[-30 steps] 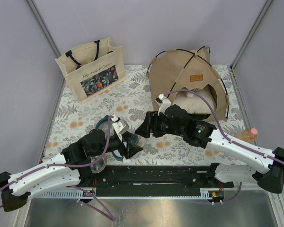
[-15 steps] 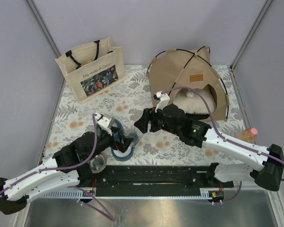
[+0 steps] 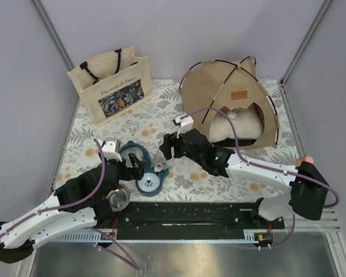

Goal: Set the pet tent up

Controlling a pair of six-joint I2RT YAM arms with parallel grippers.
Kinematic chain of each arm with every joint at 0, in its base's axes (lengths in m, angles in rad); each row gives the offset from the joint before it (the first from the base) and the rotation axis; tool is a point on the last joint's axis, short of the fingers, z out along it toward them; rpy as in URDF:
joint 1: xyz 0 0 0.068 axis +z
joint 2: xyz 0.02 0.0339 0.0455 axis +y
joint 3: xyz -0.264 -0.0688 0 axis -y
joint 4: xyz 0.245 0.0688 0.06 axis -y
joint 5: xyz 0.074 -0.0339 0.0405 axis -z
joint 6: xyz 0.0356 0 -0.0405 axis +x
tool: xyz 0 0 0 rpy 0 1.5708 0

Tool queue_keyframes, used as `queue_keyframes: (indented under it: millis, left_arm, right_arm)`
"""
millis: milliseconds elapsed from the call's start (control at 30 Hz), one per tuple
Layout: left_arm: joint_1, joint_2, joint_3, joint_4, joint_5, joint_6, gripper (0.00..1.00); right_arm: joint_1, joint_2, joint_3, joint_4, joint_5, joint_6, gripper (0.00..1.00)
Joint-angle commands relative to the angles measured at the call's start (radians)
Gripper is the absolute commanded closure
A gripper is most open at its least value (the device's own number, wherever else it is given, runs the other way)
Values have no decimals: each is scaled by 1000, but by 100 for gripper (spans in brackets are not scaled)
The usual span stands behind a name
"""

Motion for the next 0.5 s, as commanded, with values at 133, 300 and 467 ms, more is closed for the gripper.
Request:
queue_keyframes:
  millis: [133, 300, 467]
  left_arm:
    - [2, 53, 28, -46, -36, -56, 1]
    - [2, 65, 34, -49, -45, -50, 1]
    - [2, 59, 37, -49, -60, -46, 1]
  right_arm:
    - [5, 35, 12, 89, 107, -102, 52]
    - [5, 68, 21, 66, 109, -130, 52]
    - [9, 95, 42, 32, 80, -170, 52]
